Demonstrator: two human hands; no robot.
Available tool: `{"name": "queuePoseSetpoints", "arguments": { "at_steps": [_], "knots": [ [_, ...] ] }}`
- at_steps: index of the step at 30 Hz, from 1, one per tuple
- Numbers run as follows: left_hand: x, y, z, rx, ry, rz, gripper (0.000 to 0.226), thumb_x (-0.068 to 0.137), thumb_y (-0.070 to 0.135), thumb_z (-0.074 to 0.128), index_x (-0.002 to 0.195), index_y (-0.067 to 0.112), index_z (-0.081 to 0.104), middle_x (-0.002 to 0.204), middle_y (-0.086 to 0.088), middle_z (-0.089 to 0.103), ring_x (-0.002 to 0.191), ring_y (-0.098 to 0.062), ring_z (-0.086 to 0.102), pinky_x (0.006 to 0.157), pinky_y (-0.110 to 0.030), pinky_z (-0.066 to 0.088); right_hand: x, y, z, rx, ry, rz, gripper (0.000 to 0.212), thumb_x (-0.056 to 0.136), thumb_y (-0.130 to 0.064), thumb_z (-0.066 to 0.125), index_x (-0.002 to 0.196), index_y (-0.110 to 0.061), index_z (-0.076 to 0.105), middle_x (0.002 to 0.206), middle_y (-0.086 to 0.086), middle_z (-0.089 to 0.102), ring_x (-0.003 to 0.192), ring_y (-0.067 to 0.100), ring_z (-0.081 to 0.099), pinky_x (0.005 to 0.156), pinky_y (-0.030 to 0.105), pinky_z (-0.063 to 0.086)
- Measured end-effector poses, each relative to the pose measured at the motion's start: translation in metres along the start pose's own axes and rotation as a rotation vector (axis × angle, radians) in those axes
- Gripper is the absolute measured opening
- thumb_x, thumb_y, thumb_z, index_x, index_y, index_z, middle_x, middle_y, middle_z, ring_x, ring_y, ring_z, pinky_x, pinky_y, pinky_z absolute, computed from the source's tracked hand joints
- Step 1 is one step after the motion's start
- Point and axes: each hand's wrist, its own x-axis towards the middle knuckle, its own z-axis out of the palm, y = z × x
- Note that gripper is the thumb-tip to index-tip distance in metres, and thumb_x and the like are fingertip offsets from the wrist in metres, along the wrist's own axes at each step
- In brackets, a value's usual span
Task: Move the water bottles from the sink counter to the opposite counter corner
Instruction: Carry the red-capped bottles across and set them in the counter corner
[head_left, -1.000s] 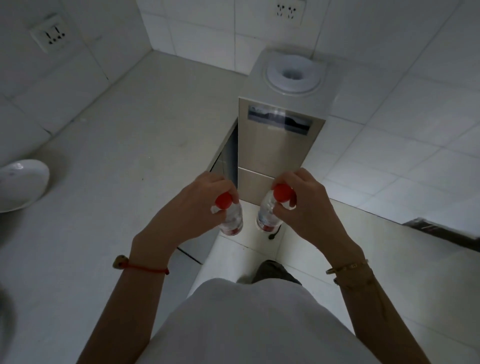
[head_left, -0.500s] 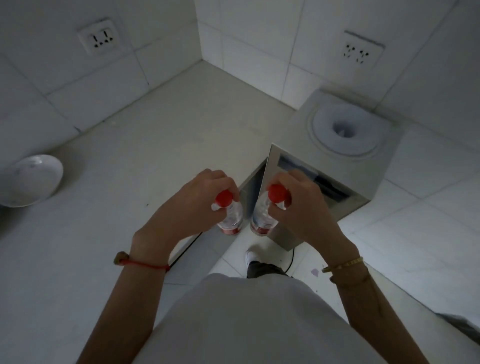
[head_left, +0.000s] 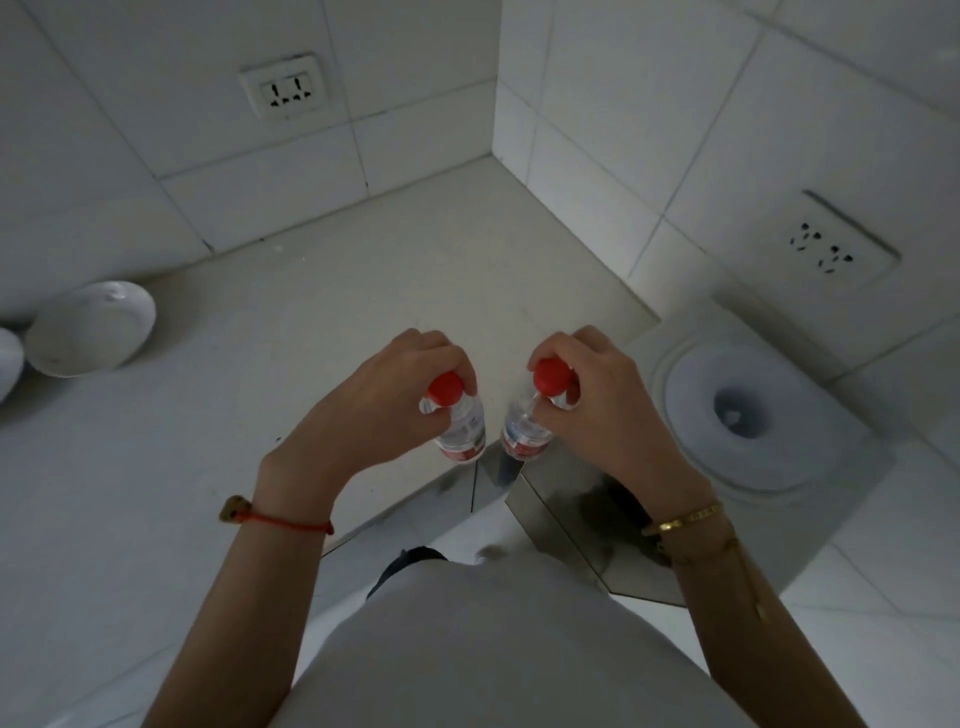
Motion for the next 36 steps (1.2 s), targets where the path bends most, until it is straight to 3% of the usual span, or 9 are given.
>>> {"name": "queuePoseSetpoints", "arguments": {
  "at_steps": [7, 14, 21, 25, 36],
  "knots": [
    [0.024, -0.018, -0.004, 0.008, 0.006, -0.049, 0.026, 0.079, 0.017, 0.069, 0.100, 0.030, 0.059, 0.098, 0.013, 0.057, 0.088, -0.007, 0.049, 0.077, -0.024, 0.045, 0.039, 0.007, 0.000, 0.059, -0.056, -0.013, 0.039, 0.071, -0.015, 0.077, 0.105, -0.016, 0.058, 0.105, 0.002, 0.056, 0.090, 0.011, 0.052, 0.076, 0.005, 0.033],
    [0.055, -0.048, -0.019, -0.002, -0.006, -0.031, 0.027, 0.079, 0.014, 0.069, 0.100, 0.029, 0.061, 0.099, 0.011, 0.059, 0.089, -0.008, 0.051, 0.077, -0.023, 0.046, 0.084, 0.010, 0.010, 0.066, -0.049, -0.037, 0.038, 0.072, -0.015, 0.075, 0.106, -0.018, 0.057, 0.107, 0.003, 0.057, 0.093, 0.015, 0.056, 0.086, 0.022, 0.045],
    [0.101, -0.086, -0.045, -0.001, -0.015, 0.016, 0.026, 0.080, 0.014, 0.068, 0.100, 0.029, 0.061, 0.099, 0.010, 0.059, 0.090, -0.010, 0.051, 0.078, -0.027, 0.047, 0.141, 0.008, 0.014, 0.054, -0.017, -0.039, 0.038, 0.073, -0.014, 0.075, 0.106, -0.019, 0.057, 0.107, 0.003, 0.056, 0.092, 0.012, 0.053, 0.084, 0.019, 0.041],
    [0.137, -0.110, -0.059, 0.016, -0.047, 0.059, 0.028, 0.079, 0.015, 0.069, 0.101, 0.030, 0.061, 0.102, 0.010, 0.058, 0.093, -0.011, 0.050, 0.080, -0.029, 0.047, 0.180, 0.008, 0.015, 0.028, 0.027, -0.047, 0.034, 0.072, -0.011, 0.073, 0.101, -0.019, 0.057, 0.102, 0.003, 0.055, 0.085, 0.013, 0.054, 0.076, 0.006, 0.035],
    [0.256, -0.169, -0.089, 0.014, -0.027, 0.105, 0.032, 0.076, 0.011, 0.068, 0.101, 0.030, 0.061, 0.102, 0.007, 0.059, 0.096, -0.014, 0.050, 0.084, -0.033, 0.046, 0.304, 0.027, 0.008, 0.026, 0.120, -0.011, 0.034, 0.071, -0.009, 0.071, 0.100, -0.020, 0.057, 0.100, 0.003, 0.052, 0.081, 0.015, 0.053, 0.073, 0.014, 0.040]
  ]
}}
